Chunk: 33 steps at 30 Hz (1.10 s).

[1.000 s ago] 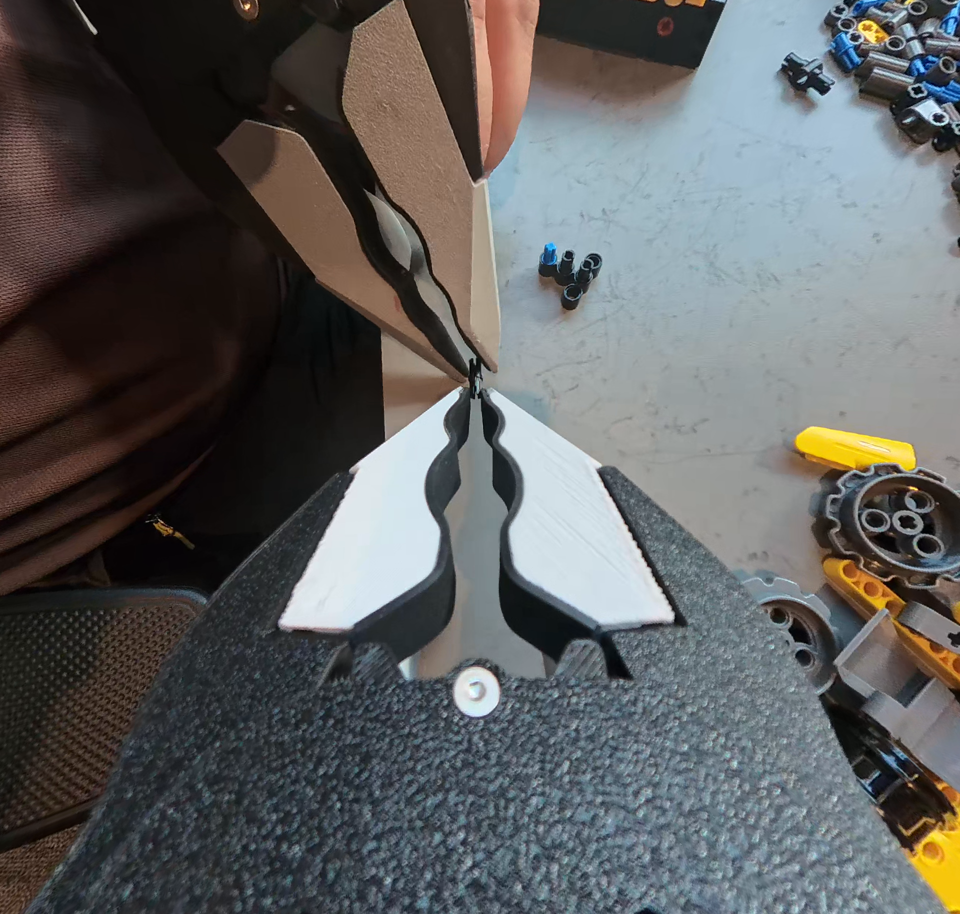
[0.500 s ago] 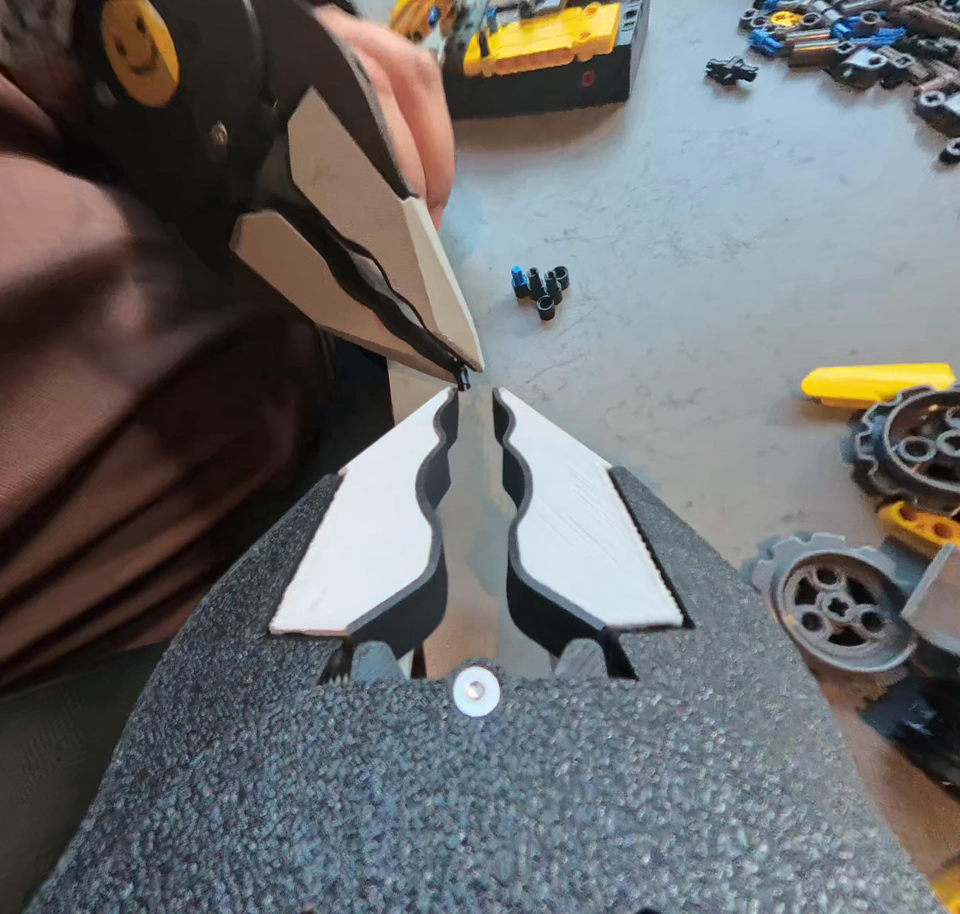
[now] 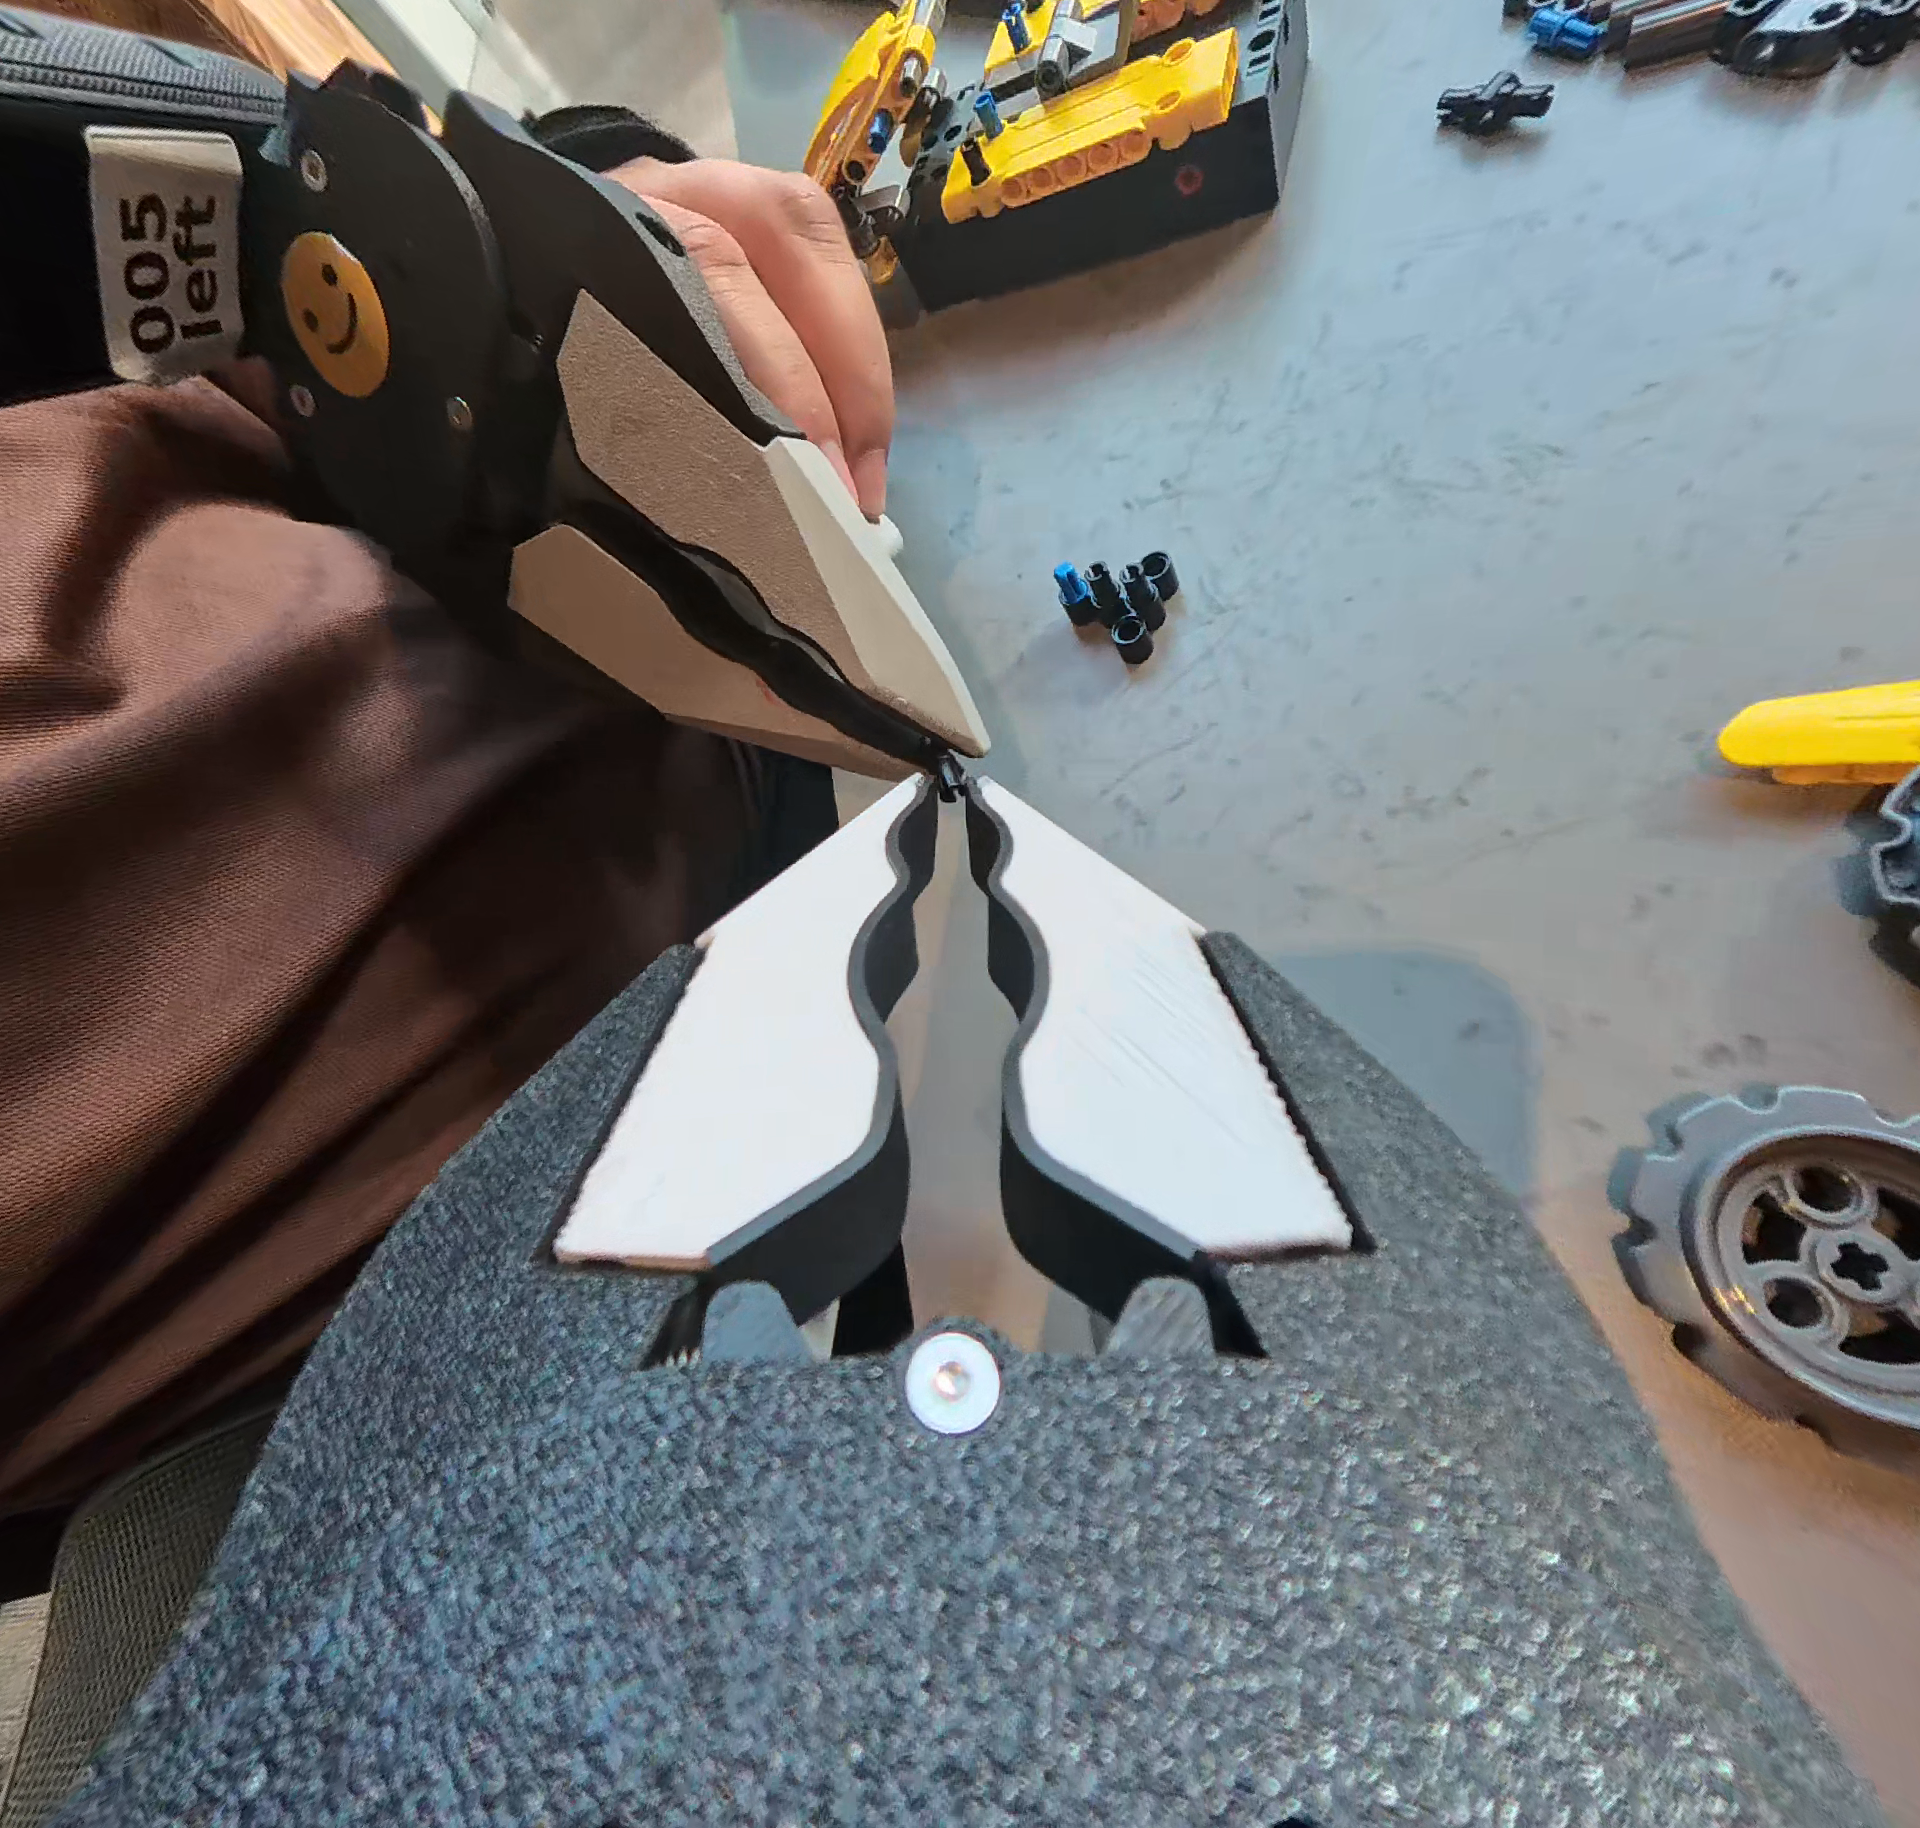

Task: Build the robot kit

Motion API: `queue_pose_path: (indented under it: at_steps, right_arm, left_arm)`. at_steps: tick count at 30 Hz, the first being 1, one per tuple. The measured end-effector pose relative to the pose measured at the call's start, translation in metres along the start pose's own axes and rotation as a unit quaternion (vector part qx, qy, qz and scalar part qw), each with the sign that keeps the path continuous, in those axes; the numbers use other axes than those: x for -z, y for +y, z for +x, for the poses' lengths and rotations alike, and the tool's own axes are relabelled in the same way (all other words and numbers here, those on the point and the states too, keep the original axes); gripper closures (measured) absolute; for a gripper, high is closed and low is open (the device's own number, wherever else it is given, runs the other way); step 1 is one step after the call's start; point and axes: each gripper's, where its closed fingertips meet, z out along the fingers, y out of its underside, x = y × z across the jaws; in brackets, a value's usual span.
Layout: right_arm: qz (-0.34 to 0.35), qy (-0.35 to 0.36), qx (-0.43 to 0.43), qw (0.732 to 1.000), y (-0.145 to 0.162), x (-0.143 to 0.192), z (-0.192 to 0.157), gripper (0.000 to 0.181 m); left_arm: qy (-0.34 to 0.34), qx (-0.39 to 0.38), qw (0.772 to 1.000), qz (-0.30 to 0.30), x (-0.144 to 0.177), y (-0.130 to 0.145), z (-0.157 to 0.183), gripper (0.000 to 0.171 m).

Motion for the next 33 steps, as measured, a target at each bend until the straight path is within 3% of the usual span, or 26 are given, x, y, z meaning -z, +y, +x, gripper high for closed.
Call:
queue_pose_path:
  at_steps: [33]
  right_arm:
    - [-0.028,0.027,0.032,0.999,0.0002,-0.0026,0.0008,0.180]
  left_arm:
    - [0.022,0.021,1.000,-0.005,0.0010,0.0037,0.0007,0.169]
